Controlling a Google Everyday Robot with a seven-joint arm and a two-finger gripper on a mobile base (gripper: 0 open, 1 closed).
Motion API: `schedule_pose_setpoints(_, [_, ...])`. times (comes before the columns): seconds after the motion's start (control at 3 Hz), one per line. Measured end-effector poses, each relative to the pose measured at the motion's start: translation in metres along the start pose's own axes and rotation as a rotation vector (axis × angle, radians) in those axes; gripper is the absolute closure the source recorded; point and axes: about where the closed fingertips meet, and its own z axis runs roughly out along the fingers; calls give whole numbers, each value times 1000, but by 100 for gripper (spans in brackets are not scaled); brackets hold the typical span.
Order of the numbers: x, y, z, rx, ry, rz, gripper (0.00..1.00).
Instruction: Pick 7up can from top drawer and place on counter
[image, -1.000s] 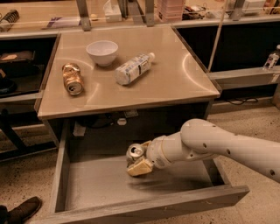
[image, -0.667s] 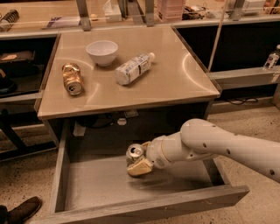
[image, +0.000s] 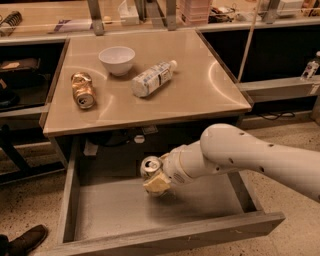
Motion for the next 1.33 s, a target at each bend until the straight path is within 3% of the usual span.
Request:
schedule_pose_setpoints(0.67, [-65,-22,-85,162,68,-3,100])
schedule_pose_setpoints(1.33, [-100,-79,-165,276,47,41,100])
